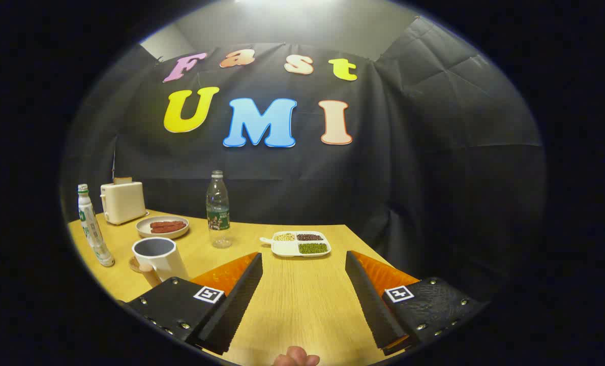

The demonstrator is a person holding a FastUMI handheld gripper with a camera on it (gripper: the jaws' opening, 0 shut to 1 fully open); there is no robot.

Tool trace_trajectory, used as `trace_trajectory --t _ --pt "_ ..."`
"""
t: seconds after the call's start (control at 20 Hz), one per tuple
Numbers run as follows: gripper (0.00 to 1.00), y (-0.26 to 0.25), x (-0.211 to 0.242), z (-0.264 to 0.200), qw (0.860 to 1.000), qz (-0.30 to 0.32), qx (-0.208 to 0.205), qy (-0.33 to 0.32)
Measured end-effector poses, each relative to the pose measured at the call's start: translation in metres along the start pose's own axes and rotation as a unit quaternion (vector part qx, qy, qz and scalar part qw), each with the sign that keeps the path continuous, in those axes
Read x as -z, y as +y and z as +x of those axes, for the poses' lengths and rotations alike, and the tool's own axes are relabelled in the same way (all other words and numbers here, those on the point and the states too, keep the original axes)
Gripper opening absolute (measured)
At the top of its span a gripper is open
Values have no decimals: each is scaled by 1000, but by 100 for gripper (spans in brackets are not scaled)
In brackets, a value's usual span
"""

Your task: Take the bottle from table, then pour the juice into the cup, finally place the bottle on the coaster

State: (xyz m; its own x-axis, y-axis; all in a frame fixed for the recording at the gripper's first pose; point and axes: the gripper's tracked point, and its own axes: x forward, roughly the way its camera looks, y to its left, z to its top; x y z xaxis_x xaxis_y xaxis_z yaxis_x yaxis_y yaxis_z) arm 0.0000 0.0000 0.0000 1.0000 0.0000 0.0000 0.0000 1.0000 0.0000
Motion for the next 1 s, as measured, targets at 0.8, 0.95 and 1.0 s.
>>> trace_trajectory --t 0.8,0.95,1.0 --pt "99 155 -41 -87 998 21 -9 -53" --pt "99 184 -38 -94 998 23 -9 -57" --pt "99 198 -35 -95 998 21 -15 -56"
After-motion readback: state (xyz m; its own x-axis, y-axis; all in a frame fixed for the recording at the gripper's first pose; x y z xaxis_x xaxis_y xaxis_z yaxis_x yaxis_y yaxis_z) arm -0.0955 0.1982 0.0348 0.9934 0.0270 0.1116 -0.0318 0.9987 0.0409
